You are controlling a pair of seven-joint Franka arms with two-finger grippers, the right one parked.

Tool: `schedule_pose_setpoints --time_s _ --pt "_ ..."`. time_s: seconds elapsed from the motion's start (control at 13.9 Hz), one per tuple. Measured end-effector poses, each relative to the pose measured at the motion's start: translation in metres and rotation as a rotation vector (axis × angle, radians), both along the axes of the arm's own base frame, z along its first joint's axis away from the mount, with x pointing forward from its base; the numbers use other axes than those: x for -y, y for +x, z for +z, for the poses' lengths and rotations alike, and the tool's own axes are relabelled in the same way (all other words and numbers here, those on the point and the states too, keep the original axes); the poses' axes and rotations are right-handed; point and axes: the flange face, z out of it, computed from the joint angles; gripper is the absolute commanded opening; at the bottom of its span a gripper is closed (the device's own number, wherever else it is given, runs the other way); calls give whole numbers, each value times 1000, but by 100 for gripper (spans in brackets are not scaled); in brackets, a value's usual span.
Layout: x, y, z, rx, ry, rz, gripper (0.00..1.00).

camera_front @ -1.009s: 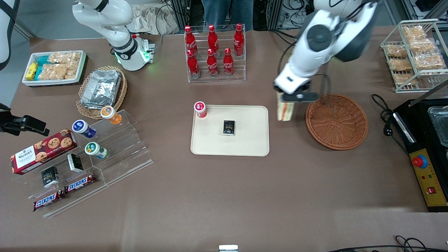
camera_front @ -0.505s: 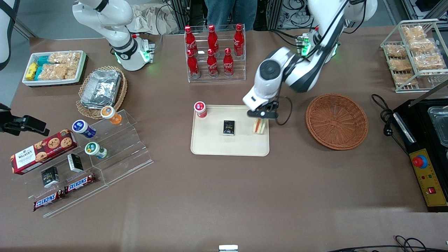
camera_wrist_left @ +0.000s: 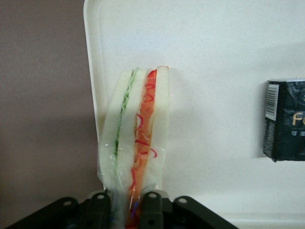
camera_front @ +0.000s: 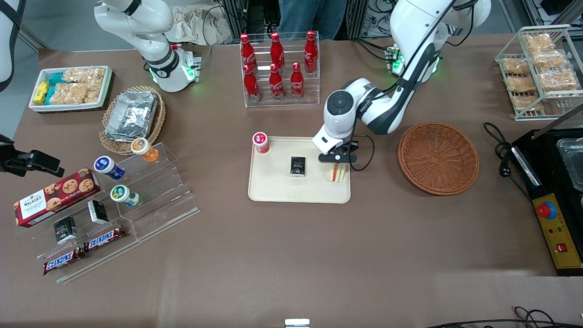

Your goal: Place sandwich from basket to tray

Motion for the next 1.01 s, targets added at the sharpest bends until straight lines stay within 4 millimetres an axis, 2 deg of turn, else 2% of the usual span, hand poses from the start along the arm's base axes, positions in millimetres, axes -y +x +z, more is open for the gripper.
schedule_pose_setpoints --time_s 0.22,0.29,0.36,0.43,0.58,0.72,0.86,1.01 --pt "-1 3 1 4 6 -3 100" --pt "0 9 8 -3 22 0 100" --pt "2 19 23 -20 57 9 100" --pt "4 34 48 -33 82 29 100" --pt "8 67 118 -47 76 70 100" --pt "-2 91 185 -67 51 83 100" --pt "-31 108 237 -89 25 32 100" --pt "-77 111 290 -113 15 -3 100"
